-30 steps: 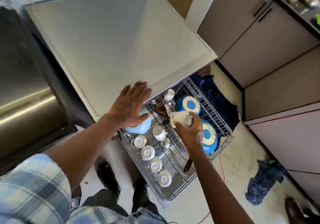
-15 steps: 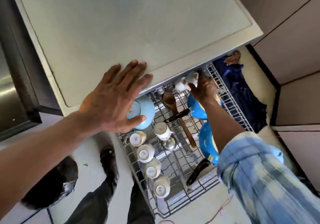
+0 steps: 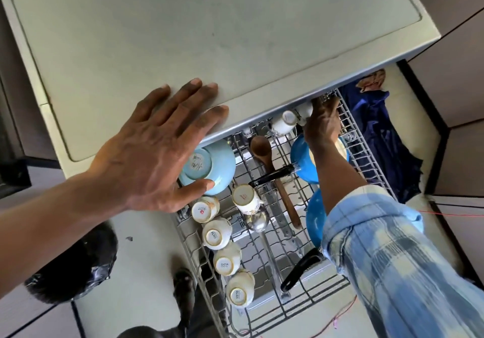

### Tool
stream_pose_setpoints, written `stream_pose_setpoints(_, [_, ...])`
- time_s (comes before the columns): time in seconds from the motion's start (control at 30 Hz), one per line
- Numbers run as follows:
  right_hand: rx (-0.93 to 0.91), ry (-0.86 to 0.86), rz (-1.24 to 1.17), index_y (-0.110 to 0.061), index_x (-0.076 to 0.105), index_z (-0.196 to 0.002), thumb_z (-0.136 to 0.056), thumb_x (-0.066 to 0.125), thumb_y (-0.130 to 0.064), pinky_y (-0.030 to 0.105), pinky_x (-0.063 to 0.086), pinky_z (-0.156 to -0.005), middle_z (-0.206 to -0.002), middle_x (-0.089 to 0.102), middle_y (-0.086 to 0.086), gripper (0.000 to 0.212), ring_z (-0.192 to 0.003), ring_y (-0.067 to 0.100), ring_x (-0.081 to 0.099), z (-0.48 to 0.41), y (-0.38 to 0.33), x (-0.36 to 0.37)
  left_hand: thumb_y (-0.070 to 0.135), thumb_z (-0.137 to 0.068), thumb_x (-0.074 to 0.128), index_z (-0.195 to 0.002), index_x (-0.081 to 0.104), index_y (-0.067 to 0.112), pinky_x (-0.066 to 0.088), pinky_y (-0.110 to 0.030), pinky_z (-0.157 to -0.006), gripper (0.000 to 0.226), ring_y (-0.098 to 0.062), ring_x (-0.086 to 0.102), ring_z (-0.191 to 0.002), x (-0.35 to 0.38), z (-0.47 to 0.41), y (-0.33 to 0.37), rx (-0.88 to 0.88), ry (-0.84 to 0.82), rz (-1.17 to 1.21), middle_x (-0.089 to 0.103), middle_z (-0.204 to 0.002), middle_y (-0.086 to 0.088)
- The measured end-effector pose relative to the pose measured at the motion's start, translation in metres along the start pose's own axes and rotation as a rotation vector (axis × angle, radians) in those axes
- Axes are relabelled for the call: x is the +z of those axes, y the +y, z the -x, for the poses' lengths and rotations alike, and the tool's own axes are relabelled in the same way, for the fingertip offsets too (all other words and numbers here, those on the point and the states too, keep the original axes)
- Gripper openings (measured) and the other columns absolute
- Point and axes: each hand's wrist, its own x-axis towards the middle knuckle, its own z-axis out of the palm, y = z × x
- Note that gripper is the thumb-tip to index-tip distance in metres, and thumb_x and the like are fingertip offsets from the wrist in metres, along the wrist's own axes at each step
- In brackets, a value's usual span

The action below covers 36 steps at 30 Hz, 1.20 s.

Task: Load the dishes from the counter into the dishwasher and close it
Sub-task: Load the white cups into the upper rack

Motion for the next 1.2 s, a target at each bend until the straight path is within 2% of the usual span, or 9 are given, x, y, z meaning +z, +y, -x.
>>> stream_pose_setpoints(0.27, [-0.032, 0.040, -0.124, -0.016, 0.028, -0.155, -0.085, 0.060, 0.005, 0.047, 0.050, -0.103, -0.153, 0.033, 0.024, 0.080, -0.133, 0.040, 0.047, 0.032, -0.003, -0.023, 0.077, -0.077, 0.054, -0.164, 0.022, 0.022, 0.016, -0.051, -0.129, 0.108, -0.026, 0.012, -0.162, 0.003, -0.002, -0.005, 0.006, 0.031, 0.042, 0.013, -0.175, -0.005])
stream_pose_setpoints(0.43, [-0.085, 0.168, -0.381, -0.016, 0.039, -0.149, -0.094, 0.063, -0.013, 0.052, 0.050, -0.104, -0.143, 0.043, 0.019, 0.060, -0.126, 0.037, 0.053, 0.115, -0.008, -0.073, 0.079, -0.079, 0.052, -0.163, 0.018, 0.027, 0.016, -0.049, -0.129, 0.105, -0.023, 0.015, -0.161, 0.004, -0.002, -0.007, 0.004, 0.040, 0.071, 0.014, -0.174, -0.003])
stream_pose_setpoints(0.57, [-0.120, 0.188, -0.558, -0.020, 0.056, -0.135, -0.094, 0.067, -0.020, 0.042, 0.055, -0.096, -0.135, 0.053, 0.009, 0.043, -0.116, 0.027, 0.061, 0.210, 0.014, -0.106, 0.072, -0.087, 0.055, -0.161, 0.022, 0.028, 0.015, -0.051, -0.129, 0.092, -0.025, 0.014, -0.161, -0.006, 0.005, 0.007, -0.065, 0.045, 0.166, 0.017, -0.173, -0.004])
stream_pose_setpoints(0.7, [-0.119, 0.230, -0.679, -0.012, 0.064, -0.127, -0.091, 0.070, -0.014, 0.027, 0.053, -0.084, -0.121, 0.062, 0.011, 0.037, -0.088, 0.015, 0.064, 0.295, 0.047, -0.116, 0.060, -0.090, 0.055, -0.155, 0.038, 0.018, 0.026, -0.052, -0.125, 0.080, -0.030, 0.027, -0.156, -0.009, 0.047, 0.072, -0.245, 0.311, 0.392, 0.032, -0.167, -0.011])
stream_pose_setpoints(0.87, [0.129, 0.082, -0.786, -0.012, 0.061, -0.128, -0.092, 0.071, -0.016, 0.038, 0.056, -0.091, -0.119, 0.068, 0.013, 0.038, -0.101, 0.032, 0.069, 0.398, 0.094, -0.087, 0.041, -0.100, 0.059, -0.149, 0.044, 0.009, 0.054, -0.037, -0.098, 0.060, -0.018, 0.063, -0.120, 0.011, 0.142, 0.205, -0.442, 0.465, 0.906, 0.056, -0.146, -0.011])
stream_pose_setpoints(0.93, [0.246, 0.010, -0.828, -0.014, 0.060, -0.127, -0.093, 0.070, -0.018, 0.052, 0.055, -0.092, -0.111, 0.071, 0.015, 0.035, -0.099, 0.038, 0.070, 0.430, 0.109, -0.072, 0.045, -0.099, 0.058, -0.132, 0.054, 0.022, 0.060, -0.029, -0.077, 0.042, 0.000, 0.071, -0.095, 0.025, 0.179, 0.247, -0.584, 0.400, 1.110, 0.069, -0.121, 0.004])
stream_pose_setpoints(1.0, [0.292, -0.096, -0.891, -0.015, 0.059, -0.124, -0.094, 0.068, -0.015, 0.057, 0.056, -0.090, -0.106, 0.071, 0.016, 0.031, -0.093, 0.034, 0.072, 0.450, 0.122, -0.056, 0.053, -0.093, 0.057, -0.115, 0.061, 0.029, 0.061, -0.026, -0.075, 0.033, 0.002, 0.072, -0.085, 0.046, 0.207, 0.283, -0.721, 0.222, 1.276, 0.073, -0.104, 0.012])
stream_pose_setpoints(1.1, [0.344, -0.287, -0.953, -0.013, 0.054, -0.131, -0.097, 0.067, -0.019, 0.042, 0.059, -0.075, -0.097, 0.070, 0.007, 0.036, -0.072, 0.017, 0.071, 0.457, 0.142, -0.037, 0.044, -0.093, 0.069, -0.111, 0.068, 0.017, 0.061, -0.037, -0.084, 0.033, -0.026, 0.075, -0.096, 0.085, 0.226, 0.326, -0.975, -0.073, 1.618, 0.076, -0.107, -0.007])
stream_pose_setpoints(1.2, [0.552, -0.532, -1.143, -0.016, 0.050, -0.133, -0.099, 0.064, -0.029, 0.029, 0.055, -0.062, -0.101, 0.067, 0.007, 0.039, -0.071, 0.020, 0.071, 0.445, 0.160, -0.020, 0.031, -0.100, 0.069, -0.111, 0.066, 0.013, 0.050, -0.018, -0.056, 0.021, -0.018, 0.071, -0.077, 0.117, 0.223, 0.368, -1.215, -0.228, 1.766, 0.072, -0.098, -0.005])
